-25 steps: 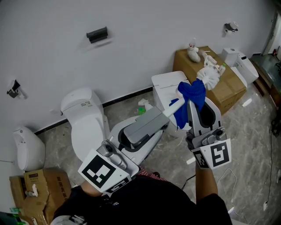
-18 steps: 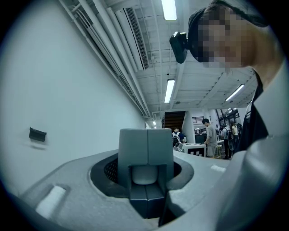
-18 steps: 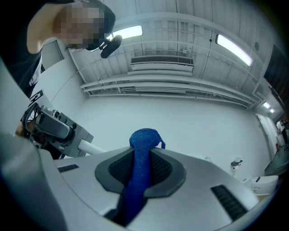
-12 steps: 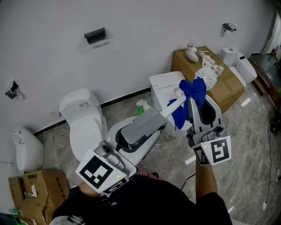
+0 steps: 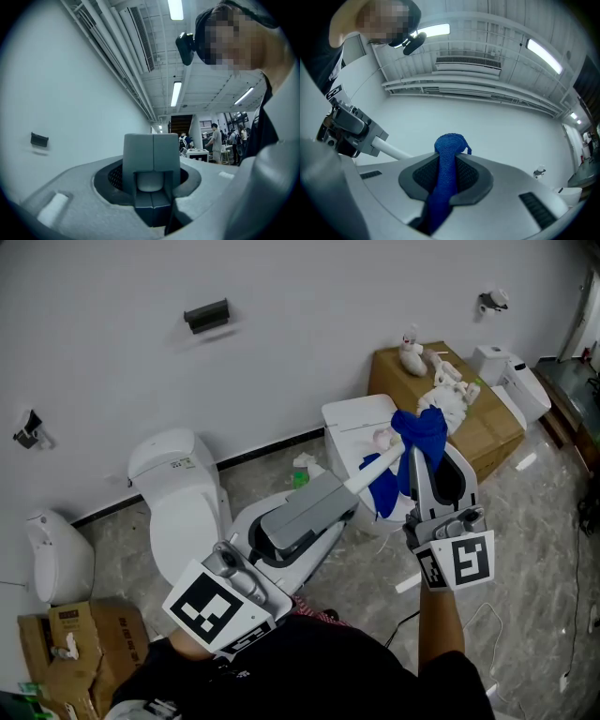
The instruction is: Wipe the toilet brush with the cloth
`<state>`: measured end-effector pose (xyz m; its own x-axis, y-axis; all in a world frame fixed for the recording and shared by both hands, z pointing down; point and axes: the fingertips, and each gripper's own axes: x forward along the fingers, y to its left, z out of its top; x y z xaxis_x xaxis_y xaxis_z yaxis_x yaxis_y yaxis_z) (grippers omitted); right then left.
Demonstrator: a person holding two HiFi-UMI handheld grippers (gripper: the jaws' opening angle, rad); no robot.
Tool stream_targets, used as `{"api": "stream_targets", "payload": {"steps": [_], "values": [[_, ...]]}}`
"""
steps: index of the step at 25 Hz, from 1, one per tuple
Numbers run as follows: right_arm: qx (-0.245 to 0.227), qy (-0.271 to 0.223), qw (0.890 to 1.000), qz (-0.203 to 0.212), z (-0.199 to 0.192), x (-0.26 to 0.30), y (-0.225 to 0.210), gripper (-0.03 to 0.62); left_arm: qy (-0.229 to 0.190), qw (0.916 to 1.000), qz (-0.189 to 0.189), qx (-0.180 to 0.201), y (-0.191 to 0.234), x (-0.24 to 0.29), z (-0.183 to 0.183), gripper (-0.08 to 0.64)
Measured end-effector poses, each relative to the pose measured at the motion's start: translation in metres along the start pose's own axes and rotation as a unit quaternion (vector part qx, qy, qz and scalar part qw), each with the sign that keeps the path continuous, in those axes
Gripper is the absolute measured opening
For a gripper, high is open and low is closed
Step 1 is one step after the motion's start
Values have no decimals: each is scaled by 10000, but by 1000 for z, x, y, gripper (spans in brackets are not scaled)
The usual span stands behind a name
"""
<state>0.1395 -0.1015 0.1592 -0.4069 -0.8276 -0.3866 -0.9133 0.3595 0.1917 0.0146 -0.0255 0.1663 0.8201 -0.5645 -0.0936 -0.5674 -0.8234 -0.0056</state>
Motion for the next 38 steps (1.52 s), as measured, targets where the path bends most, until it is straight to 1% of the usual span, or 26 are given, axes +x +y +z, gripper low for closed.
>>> {"api": "stream_targets", "payload": {"steps": [18,26,30,33,38], "values": [[-50,143,9999,-68,-9,3,-12,64,26,10000,40,-26,1,0,-2,161],[-172,215,9995,-123,-11,4,-18,64,49,10000,47,-45,0,0,-2,161],[-136,233,9995,-150,-13,2,-22,64,85,9999,59,-41,-2,-1,-1,161],[-110,221,9996,-126,-14,0,-21,64,121,9998,102,-104,-5,-3,-3,161],[-98,242,9996,-97,-20,-8,-18,64,77,9999,143,-29,-12,-10,-9,161]]}}
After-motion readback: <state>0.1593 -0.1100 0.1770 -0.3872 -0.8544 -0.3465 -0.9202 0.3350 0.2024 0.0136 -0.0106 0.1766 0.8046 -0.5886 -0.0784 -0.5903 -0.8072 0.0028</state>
